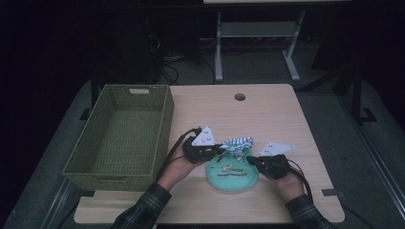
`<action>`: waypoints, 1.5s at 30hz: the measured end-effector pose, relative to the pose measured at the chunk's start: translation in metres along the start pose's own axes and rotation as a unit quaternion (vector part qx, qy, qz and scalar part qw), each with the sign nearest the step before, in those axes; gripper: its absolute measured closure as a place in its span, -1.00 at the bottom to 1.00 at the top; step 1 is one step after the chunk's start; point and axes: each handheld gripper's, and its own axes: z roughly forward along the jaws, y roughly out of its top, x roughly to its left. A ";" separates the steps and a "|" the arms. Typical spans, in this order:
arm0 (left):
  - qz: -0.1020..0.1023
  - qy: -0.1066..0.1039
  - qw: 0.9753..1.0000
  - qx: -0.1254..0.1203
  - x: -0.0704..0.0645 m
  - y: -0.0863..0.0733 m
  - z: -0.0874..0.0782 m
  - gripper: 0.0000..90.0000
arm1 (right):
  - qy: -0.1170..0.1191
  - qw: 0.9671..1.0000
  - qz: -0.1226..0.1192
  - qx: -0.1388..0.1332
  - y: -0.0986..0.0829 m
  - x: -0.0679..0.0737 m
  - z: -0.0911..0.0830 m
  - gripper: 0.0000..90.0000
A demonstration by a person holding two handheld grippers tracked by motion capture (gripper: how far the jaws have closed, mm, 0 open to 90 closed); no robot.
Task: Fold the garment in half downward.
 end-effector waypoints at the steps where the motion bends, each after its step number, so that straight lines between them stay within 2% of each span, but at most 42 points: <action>1: 0.003 -0.003 1.000 0.003 -0.002 -0.001 -0.001 0.87 | -0.002 1.000 0.003 -0.001 -0.002 -0.001 -0.003 0.98; 8: 0.001 -0.029 0.999 0.028 -0.012 -0.016 -0.003 0.86 | -0.011 1.000 0.011 -0.009 -0.002 -0.011 -0.016 0.98; 12: 0.000 -0.042 0.998 0.038 -0.017 -0.021 -0.004 0.85 | -0.018 0.999 0.011 -0.027 0.009 -0.019 -0.021 1.00; 14: -0.007 -0.051 0.998 0.041 -0.019 -0.023 -0.003 0.84 | -0.017 0.999 0.007 -0.030 0.016 -0.025 -0.020 1.00; 17: -0.010 -0.065 0.997 0.050 -0.021 -0.028 0.000 0.82 | 0.001 1.000 0.006 -0.029 0.026 -0.030 -0.011 1.00; 20: -0.015 -0.078 0.995 0.065 -0.023 -0.033 0.004 0.79 | 0.023 0.999 0.003 -0.022 0.030 -0.029 -0.001 1.00; 23: -0.011 -0.087 0.993 0.077 -0.025 -0.035 0.007 0.75 | 0.046 0.999 -0.010 -0.009 0.028 -0.023 0.005 1.00; 25: -0.011 -0.090 0.993 0.082 -0.026 -0.035 0.008 0.70 | 0.061 0.998 -0.008 -0.007 0.025 -0.020 0.005 1.00; 28: -0.024 -0.096 0.991 0.085 -0.028 -0.036 0.007 0.56 | 0.073 0.997 -0.013 0.001 0.019 -0.014 0.002 1.00; 33: -0.044 -0.096 0.991 0.077 -0.028 -0.036 0.001 0.40 | 0.086 0.996 -0.016 0.017 0.007 -0.005 -0.004 1.00; 35: -0.050 -0.089 0.992 0.072 -0.027 -0.036 -0.002 0.39 | 0.089 0.996 -0.010 0.027 0.002 -0.003 -0.006 1.00; 37: -0.056 -0.083 0.993 0.070 -0.026 -0.036 -0.003 0.40 | 0.088 0.996 -0.013 0.028 -0.002 -0.002 -0.007 1.00; 40: -0.066 -0.070 0.993 0.071 -0.026 -0.035 0.002 0.47 | 0.090 0.996 -0.005 0.023 -0.002 -0.004 -0.010 1.00; 41: -0.069 -0.066 0.993 0.073 -0.026 -0.035 0.004 0.50 | 0.091 0.995 0.000 0.029 -0.002 -0.003 -0.009 1.00; 43: -0.070 -0.063 0.992 0.083 -0.028 -0.036 0.011 0.56 | 0.091 0.995 -0.008 0.042 -0.004 -0.002 -0.005 1.00; 45: -0.068 -0.067 0.991 0.099 -0.029 -0.038 0.018 0.60 | 0.092 0.994 -0.009 0.058 -0.007 0.001 0.000 1.00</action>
